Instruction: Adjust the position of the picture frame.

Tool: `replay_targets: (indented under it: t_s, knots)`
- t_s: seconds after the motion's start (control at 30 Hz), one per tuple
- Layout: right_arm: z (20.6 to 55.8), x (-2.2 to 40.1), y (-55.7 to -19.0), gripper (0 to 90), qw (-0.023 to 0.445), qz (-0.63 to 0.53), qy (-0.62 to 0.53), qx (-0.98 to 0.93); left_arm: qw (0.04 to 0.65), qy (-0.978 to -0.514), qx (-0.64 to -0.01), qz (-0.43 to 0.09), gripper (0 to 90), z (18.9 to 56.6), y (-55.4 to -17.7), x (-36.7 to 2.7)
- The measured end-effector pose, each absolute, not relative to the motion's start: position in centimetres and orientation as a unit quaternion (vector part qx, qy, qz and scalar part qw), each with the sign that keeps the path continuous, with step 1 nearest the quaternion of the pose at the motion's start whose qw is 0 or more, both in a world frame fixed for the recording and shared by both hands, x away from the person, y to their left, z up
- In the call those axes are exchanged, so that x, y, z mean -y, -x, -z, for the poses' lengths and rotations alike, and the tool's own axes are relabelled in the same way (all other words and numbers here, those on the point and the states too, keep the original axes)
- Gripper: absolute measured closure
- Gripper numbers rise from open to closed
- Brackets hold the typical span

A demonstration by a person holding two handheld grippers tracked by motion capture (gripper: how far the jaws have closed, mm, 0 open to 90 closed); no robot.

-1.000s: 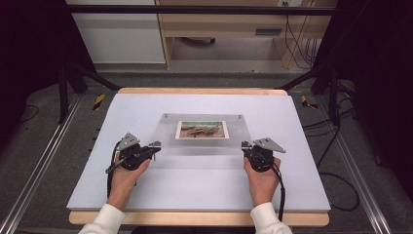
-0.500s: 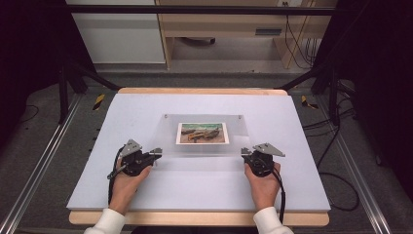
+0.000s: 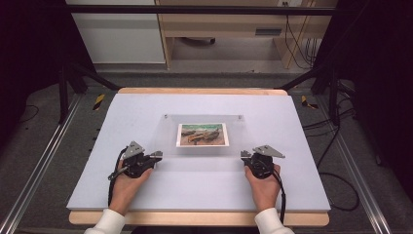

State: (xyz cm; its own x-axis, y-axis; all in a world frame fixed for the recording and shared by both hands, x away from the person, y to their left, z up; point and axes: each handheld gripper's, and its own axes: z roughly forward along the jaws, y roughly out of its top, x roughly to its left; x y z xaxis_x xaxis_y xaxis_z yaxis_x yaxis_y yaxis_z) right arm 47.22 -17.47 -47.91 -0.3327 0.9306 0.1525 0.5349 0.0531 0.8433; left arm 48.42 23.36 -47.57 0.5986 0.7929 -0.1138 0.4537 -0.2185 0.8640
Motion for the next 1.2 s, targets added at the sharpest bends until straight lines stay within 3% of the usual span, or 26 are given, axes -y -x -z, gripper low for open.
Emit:
replay_targets:
  t_s: [0.93, 1.2]
  knots:
    - [48.2, 17.4, -47.2, 83.4, 0.220, -0.435, -0.525, -0.697, 0.469, -0.760, -0.414, -0.179, 83.5, 47.9, -48.7, -23.5]
    - [47.8, 18.1, -46.8, 61.0, 0.220, -0.422, -0.523, -0.707, 0.462, -0.765, -0.415, -0.172, 55.9, 47.6, -48.5, -24.5]
